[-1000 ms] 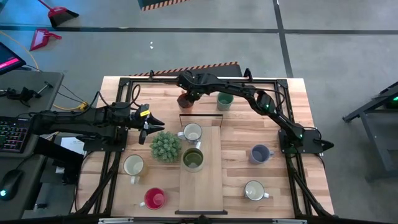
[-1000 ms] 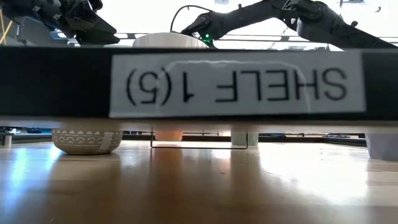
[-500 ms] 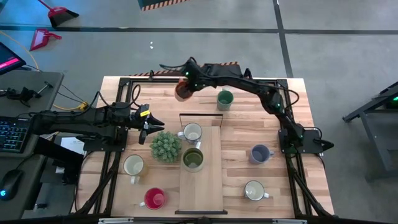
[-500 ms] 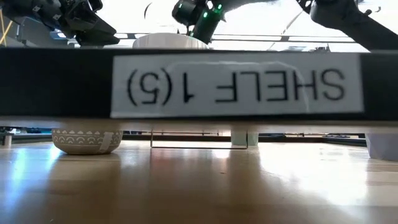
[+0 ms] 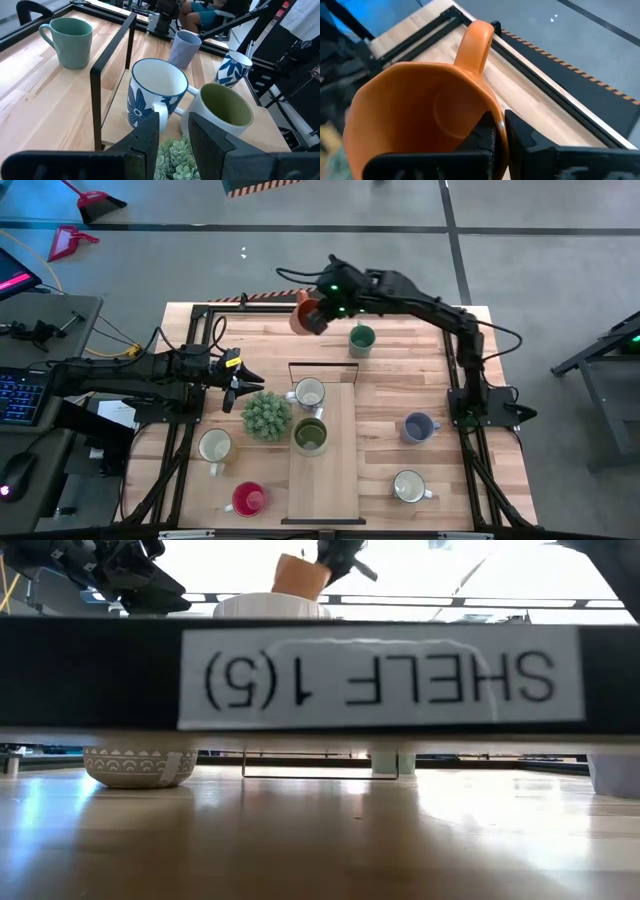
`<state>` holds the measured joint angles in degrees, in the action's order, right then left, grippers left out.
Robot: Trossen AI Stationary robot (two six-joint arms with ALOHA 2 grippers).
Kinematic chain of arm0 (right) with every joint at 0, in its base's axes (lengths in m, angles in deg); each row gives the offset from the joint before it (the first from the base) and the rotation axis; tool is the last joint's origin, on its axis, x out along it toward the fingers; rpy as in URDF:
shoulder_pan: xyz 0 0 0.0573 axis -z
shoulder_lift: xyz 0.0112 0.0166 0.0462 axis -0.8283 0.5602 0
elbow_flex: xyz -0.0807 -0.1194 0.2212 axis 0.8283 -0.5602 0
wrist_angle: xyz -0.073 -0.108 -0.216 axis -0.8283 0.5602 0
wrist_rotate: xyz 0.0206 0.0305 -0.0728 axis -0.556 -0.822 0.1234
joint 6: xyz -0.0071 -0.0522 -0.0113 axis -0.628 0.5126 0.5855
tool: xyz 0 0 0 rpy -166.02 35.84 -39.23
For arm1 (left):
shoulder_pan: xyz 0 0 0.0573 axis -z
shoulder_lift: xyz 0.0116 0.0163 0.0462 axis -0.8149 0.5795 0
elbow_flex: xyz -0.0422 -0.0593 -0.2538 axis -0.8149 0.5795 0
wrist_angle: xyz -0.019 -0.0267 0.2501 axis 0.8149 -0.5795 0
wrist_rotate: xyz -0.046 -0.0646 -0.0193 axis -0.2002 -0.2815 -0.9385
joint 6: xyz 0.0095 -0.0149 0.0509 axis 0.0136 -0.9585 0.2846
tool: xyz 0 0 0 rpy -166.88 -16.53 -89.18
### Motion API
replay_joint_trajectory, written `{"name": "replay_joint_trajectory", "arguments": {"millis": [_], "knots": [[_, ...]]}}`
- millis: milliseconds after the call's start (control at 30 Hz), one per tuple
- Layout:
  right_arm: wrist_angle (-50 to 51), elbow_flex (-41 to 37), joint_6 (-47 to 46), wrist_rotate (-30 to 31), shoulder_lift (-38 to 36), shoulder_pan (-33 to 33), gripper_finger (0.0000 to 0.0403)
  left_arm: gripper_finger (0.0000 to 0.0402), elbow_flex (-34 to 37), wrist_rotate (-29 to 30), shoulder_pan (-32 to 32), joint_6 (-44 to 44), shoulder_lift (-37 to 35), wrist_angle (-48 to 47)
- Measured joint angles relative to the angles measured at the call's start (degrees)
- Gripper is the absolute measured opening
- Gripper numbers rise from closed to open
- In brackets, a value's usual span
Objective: Place coffee mugs
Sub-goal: Put the orange mug on the shelf
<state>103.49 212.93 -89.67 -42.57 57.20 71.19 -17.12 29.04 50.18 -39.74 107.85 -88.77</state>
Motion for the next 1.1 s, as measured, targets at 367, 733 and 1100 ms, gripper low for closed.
{"name": "replay_joint_trajectory", "arguments": {"millis": [367,733,1100], "knots": [[16.27,0.02,1.93,1.67,-8.12,-6.99,0.0,0.0093,0.0,0.0,0.0,-0.66,0.0,-0.59],[24.29,-1.23,-1.33,0.7,-10.39,-16.12,0.0,0.0093,0.0,0.02,0.0,-1.57,-0.02,-1.07],[22.79,-18.52,-9.82,5.9,-10.39,-23.07,0.0,0.0093,0.0,0.05,0.0,-1.57,-0.02,-1.03]]}}
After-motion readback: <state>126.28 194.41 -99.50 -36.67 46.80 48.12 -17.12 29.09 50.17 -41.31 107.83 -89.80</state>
